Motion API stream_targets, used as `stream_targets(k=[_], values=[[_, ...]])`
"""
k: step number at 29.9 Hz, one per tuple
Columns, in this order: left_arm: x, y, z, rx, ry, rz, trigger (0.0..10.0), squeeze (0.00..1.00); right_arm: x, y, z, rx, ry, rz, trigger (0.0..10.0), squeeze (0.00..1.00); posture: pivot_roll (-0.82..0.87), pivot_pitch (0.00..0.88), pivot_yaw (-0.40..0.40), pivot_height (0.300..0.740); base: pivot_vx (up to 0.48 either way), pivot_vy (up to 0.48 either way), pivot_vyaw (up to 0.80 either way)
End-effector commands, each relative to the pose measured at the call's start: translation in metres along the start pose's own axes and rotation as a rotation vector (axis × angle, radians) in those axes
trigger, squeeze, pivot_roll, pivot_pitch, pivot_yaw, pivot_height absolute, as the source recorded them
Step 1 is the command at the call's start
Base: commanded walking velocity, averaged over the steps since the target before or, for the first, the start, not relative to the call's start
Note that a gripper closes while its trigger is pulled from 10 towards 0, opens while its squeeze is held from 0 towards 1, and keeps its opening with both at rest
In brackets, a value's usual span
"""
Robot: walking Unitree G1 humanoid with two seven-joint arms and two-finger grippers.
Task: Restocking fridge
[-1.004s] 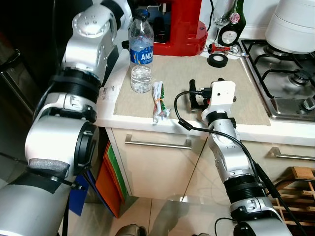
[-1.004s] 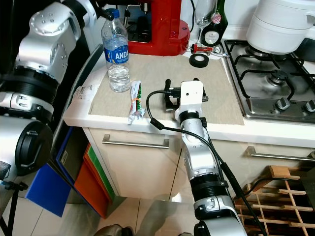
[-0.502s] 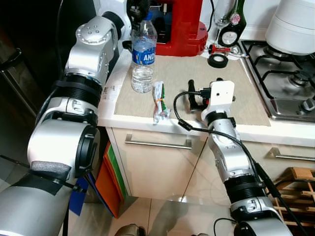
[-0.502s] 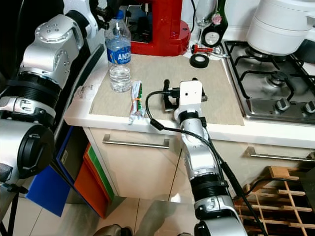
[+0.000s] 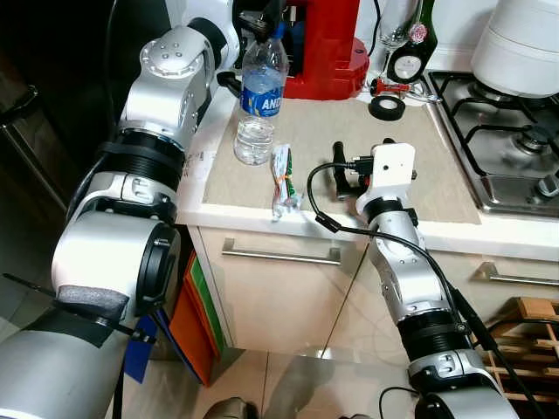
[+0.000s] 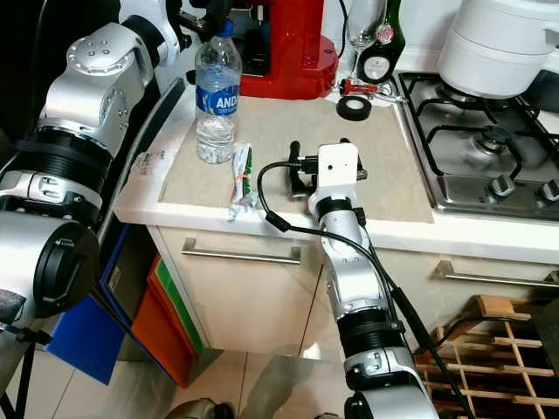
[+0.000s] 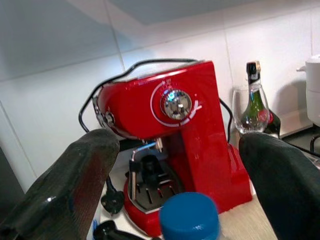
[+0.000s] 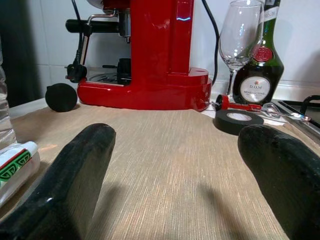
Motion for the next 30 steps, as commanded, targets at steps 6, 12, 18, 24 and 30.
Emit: stream_targets(k=[6,12,18,24,30], values=[[-0.007,0.000,0.009,0.019,0.006,0.020,10.0,1.00,0.000,0.000,0.001,0.000,0.000,0.003,10.0,0.00,0.05,0.000,0.018,0.740,0.000,0.000,0.00],[-0.006,0.000,0.012,0.022,-0.001,0.013,10.0,1.00,-0.001,0.000,0.001,-0.002,0.001,0.005,10.0,0.00,0.05,0.000,0.019,0.740,0.000,0.000,0.00],[-0.002,-0.003,-0.014,-0.091,-0.045,0.002,10.0,1.00,-0.003,0.001,-0.001,-0.009,0.003,0.010,10.0,0.00,0.06,0.000,0.020,0.740,0.000,0.000,0.00],[-0.002,-0.003,-0.019,-0.119,-0.076,0.008,10.0,0.00,-0.003,0.001,-0.001,-0.011,0.003,0.010,10.0,0.00,0.06,0.000,0.021,0.740,0.000,0.000,0.00],[-0.001,-0.003,-0.023,-0.145,-0.093,0.008,10.0,0.00,-0.003,0.000,-0.002,-0.014,0.001,0.010,10.0,0.00,0.05,0.000,0.022,0.740,0.000,0.000,0.00]])
Point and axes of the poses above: a point about 5 cm out from each wrist's last joint towards the gripper, its own y axis pointing out of the wrist towards the gripper, its own z axis along the axis of the wrist's last joint, x = y × z, the point moved 2 cm from there along y, pointing out of the wrist towards the gripper, and after that the axes turned 9 degrees about y, right-handed, at the moved point
